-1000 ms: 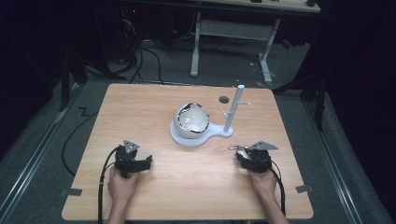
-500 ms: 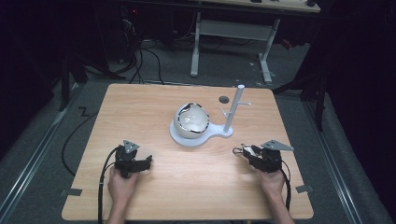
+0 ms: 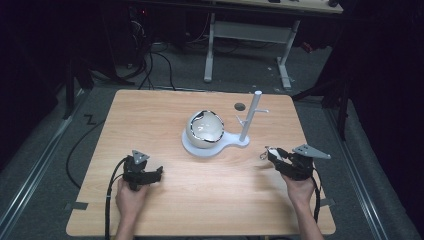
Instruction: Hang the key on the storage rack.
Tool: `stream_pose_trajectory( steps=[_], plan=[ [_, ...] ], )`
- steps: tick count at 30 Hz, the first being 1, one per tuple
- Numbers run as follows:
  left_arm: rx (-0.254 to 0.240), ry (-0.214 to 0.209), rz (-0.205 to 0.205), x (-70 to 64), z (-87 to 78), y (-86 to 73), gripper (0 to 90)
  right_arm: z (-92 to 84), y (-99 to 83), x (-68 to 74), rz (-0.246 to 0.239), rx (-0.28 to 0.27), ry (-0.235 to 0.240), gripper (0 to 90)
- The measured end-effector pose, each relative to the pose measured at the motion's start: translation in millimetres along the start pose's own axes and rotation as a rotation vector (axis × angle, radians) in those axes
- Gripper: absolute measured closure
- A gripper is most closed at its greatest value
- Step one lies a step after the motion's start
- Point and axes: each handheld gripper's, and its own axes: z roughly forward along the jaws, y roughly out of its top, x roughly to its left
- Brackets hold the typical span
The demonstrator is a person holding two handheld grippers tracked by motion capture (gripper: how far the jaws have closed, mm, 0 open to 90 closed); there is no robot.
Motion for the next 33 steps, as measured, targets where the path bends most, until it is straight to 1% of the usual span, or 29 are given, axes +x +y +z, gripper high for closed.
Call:
stream_pose_trajectory(
  steps=[1,2,5,8,9,15,18,24,29,33],
  plan=[
    [0.0,0.0,0.0,0.0,0.0,0.0,17.0,-1.7,1.7,-0.6,0.003,-0.006,0.003,53.3],
    [0.0,0.0,0.0,0.0,0.0,0.0,17.0,-4.6,5.2,-1.1,-0.003,-0.014,0.0,53.3],
    [0.0,0.0,0.0,0.0,0.0,0.0,17.0,-7.0,8.9,-1.4,-0.008,-0.02,-0.002,53.3],
    [0.0,0.0,0.0,0.0,0.0,0.0,17.0,-10.8,13.2,-3.0,0.006,-0.04,0.021,53.3],
    [0.0,0.0,0.0,0.0,0.0,0.0,17.0,-12.2,14.6,-2.6,0.003,-0.045,0.014,53.3],
    [0.0,0.0,0.0,0.0,0.0,0.0,17.0,-14.0,20.3,-3.9,-0.001,-0.053,0.012,53.4],
    [0.0,0.0,0.0,0.0,0.0,0.0,17.0,-16.7,24.1,-4.3,-0.006,-0.066,0.01,53.4],
    [0.0,0.0,0.0,0.0,0.0,0.0,17.0,-26.4,31.2,-9.8,0.012,-0.103,-0.001,53.4],
    [0.0,0.0,0.0,0.0,0.0,0.0,17.0,-28.2,38.7,-9.2,-0.011,-0.11,-0.005,53.4],
    [0.0,0.0,0.0,0.0,0.0,0.0,17.0,-27.7,43.8,-8.9,-0.017,-0.116,0.002,53.4]
  ],
)
